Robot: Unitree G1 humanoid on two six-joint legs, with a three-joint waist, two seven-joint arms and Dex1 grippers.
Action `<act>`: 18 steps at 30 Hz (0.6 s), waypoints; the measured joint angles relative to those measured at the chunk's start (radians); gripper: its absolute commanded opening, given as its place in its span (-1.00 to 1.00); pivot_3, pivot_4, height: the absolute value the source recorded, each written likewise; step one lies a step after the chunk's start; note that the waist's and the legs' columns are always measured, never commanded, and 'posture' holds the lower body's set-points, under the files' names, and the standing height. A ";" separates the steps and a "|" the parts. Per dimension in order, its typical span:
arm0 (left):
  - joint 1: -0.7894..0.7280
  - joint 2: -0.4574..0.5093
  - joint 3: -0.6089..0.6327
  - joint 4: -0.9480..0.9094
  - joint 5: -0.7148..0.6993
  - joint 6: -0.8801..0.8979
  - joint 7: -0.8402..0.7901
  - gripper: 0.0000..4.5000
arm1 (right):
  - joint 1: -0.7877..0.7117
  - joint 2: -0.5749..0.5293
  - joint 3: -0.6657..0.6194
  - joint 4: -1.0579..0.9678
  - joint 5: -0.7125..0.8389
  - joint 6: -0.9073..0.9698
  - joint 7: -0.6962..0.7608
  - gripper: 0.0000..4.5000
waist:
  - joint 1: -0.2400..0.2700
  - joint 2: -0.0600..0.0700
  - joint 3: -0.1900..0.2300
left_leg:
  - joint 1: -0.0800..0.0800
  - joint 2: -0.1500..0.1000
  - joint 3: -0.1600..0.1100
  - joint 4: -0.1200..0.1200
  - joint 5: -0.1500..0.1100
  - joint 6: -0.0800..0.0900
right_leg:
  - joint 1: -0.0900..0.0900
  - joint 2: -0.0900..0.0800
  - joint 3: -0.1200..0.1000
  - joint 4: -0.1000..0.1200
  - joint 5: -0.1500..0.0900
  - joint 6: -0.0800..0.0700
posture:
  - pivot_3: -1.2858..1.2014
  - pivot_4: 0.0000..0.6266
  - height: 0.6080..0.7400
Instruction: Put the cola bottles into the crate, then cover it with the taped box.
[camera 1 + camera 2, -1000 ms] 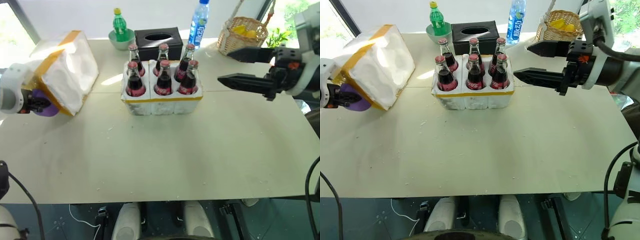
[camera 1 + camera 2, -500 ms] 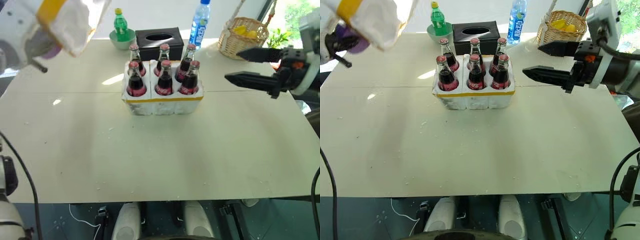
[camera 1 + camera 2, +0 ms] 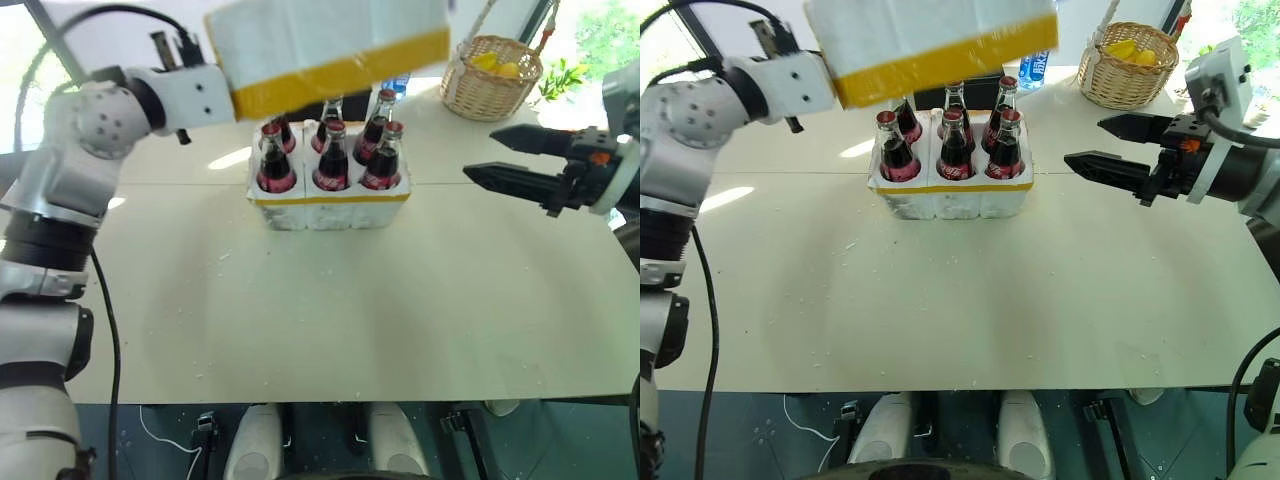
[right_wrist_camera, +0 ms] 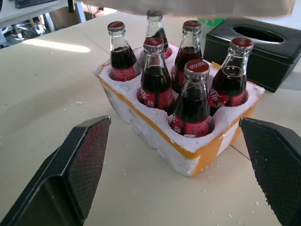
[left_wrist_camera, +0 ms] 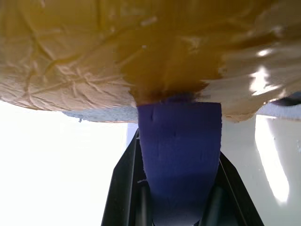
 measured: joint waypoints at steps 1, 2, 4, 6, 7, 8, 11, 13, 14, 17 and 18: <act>-0.002 0.000 -0.013 0.015 0.029 -0.040 0.014 -0.88 | 0.009 0.001 -0.008 -0.007 0.004 0.004 -0.008 1.00 | 0.000 0.000 0.000 | 0.000 0.000 0.000 0.000 0.000 0.000 | 0.000 0.000 0.000 0.000 0.000 0.000 | 0.03 -0.52 1.00; -0.005 0.000 -0.022 0.032 0.054 -0.074 0.030 -0.88 | 0.016 0.001 -0.011 -0.009 0.010 0.008 -0.015 1.00 | -0.001 0.000 0.000 | 0.000 0.000 0.000 0.000 0.000 0.000 | 0.000 0.000 0.000 0.000 0.000 0.000 | 0.03 -0.52 1.00; -0.011 0.002 -0.028 0.074 0.106 -0.147 0.069 -0.88 | 0.031 0.004 -0.015 -0.015 0.023 0.016 -0.031 1.00 | 0.000 0.000 0.000 | 0.000 0.000 0.000 0.000 0.000 0.000 | 0.000 0.000 0.000 0.000 0.000 0.000 | 0.03 -0.52 1.00; -0.020 0.010 -0.028 0.114 0.144 -0.202 0.101 -0.88 | 0.039 0.006 -0.016 -0.018 0.032 0.017 -0.045 1.00 | 0.000 0.000 0.000 | 0.000 0.000 0.000 0.000 0.000 0.000 | 0.000 0.000 0.000 0.000 0.000 0.000 | 0.03 -0.52 1.00; -0.023 0.020 -0.028 0.136 0.164 -0.231 0.116 -0.88 | 0.040 0.008 -0.016 -0.018 0.037 0.017 -0.055 1.00 | 0.000 0.000 0.000 | 0.000 0.000 0.000 0.000 0.000 0.000 | 0.000 0.000 0.000 0.000 0.000 0.000 | 0.03 -0.52 1.00; -0.023 0.030 -0.029 0.156 0.181 -0.258 0.125 -0.88 | 0.040 0.009 -0.016 -0.020 0.038 0.017 -0.064 1.00 | -0.001 0.000 0.000 | 0.000 0.000 0.000 0.000 0.000 0.000 | 0.000 0.000 0.000 0.000 0.000 0.000 | 0.03 -0.52 1.00; -0.023 0.046 -0.043 0.204 0.215 -0.330 0.144 -0.22 | 0.040 0.015 -0.016 -0.020 0.040 0.017 -0.081 1.00 | 0.000 0.000 0.000 | 0.000 0.000 0.000 0.000 0.000 0.000 | 0.000 0.000 0.000 0.000 0.000 0.000 | 0.03 -0.52 1.00; -0.017 0.047 -0.050 0.220 0.224 -0.367 0.147 0.23 | 0.040 0.015 -0.016 -0.020 0.043 0.017 -0.088 1.00 | 0.001 0.000 0.000 | 0.000 0.000 0.000 0.000 0.000 0.000 | 0.000 0.000 0.000 0.000 0.000 0.000 | 0.03 -0.52 1.00; -0.012 0.047 -0.050 0.223 0.226 -0.381 0.149 0.47 | 0.039 0.016 -0.015 -0.020 0.044 0.016 -0.090 1.00 | 0.002 0.000 0.000 | 0.000 0.000 0.000 0.000 0.000 0.000 | 0.000 -0.001 0.000 0.000 0.000 0.000 | 0.03 -0.52 1.00; 0.011 0.048 -0.050 0.223 0.228 -0.410 0.149 0.68 | 0.036 0.018 -0.013 -0.013 0.043 0.013 -0.093 1.00 | 0.001 0.000 0.000 | 0.000 0.000 0.000 0.000 0.000 0.000 | 0.000 -0.001 0.000 0.000 0.000 0.000 | 0.03 -0.52 1.00; 0.021 0.050 -0.050 0.220 0.228 -0.416 0.149 0.68 | 0.034 0.019 -0.010 -0.010 0.043 0.009 -0.094 1.00 | 0.000 0.000 0.000 | 0.000 0.000 0.000 0.000 0.000 0.000 | 0.000 -0.001 0.000 0.000 0.000 0.000 | 0.03 -0.52 1.00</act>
